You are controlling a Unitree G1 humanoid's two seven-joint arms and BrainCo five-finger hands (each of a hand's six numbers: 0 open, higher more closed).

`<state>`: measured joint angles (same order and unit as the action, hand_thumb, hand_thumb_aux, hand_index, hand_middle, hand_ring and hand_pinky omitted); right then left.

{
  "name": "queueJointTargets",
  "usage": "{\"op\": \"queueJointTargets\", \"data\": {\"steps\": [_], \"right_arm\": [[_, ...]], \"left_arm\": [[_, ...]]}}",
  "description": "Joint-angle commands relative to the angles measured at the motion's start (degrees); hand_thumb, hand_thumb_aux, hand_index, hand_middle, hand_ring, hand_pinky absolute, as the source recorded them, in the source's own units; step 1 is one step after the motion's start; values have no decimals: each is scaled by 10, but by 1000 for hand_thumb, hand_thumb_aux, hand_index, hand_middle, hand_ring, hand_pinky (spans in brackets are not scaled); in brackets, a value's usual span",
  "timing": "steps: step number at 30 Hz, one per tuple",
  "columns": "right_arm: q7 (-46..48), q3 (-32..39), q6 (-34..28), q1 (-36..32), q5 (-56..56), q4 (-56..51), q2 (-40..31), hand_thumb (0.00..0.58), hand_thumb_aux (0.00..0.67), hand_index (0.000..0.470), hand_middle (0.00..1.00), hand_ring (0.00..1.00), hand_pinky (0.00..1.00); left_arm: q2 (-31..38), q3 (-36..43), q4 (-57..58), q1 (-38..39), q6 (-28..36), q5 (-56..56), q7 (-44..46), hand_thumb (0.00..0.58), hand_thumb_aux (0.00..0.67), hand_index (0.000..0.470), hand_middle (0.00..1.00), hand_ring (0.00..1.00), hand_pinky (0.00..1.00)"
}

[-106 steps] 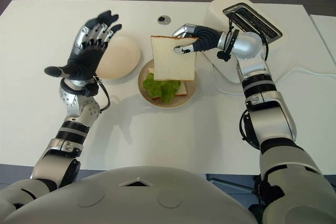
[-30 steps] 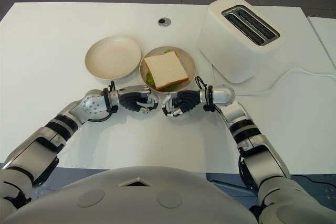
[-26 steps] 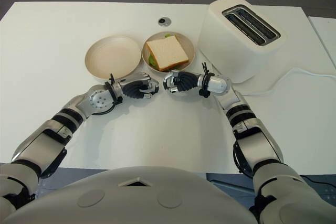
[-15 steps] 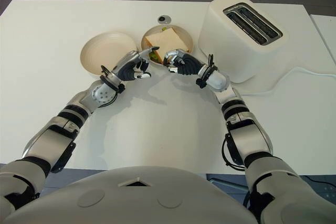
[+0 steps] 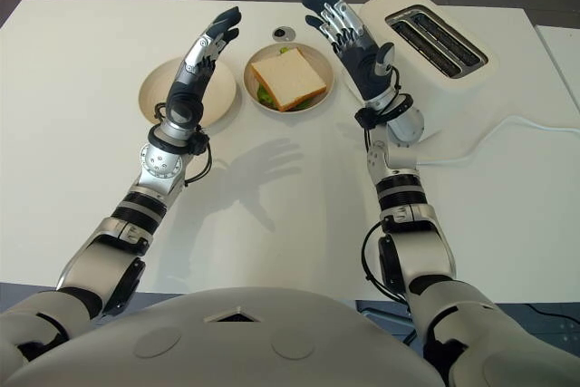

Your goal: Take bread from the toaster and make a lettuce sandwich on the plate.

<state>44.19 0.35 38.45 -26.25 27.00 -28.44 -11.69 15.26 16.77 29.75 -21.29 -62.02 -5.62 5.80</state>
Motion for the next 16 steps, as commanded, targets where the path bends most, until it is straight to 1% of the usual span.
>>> {"op": "queueJointTargets", "data": {"steps": [1, 7, 16], "right_arm": [[16, -12, -16, 7, 3, 10, 7, 0, 0, 0, 0, 0, 0], [31, -20, -18, 2, -9, 3, 12, 0, 0, 0, 0, 0, 0], [50, -19, -23, 8, -21, 7, 15, 0, 0, 0, 0, 0, 0]], "left_arm": [[-14, -28, 6, 5, 9, 21, 14, 0, 0, 0, 0, 0, 0], [-28, -61, 18, -1, 9, 35, 28, 0, 0, 0, 0, 0, 0], [-41, -86, 36, -4, 2, 72, 35, 0, 0, 0, 0, 0, 0]]}}
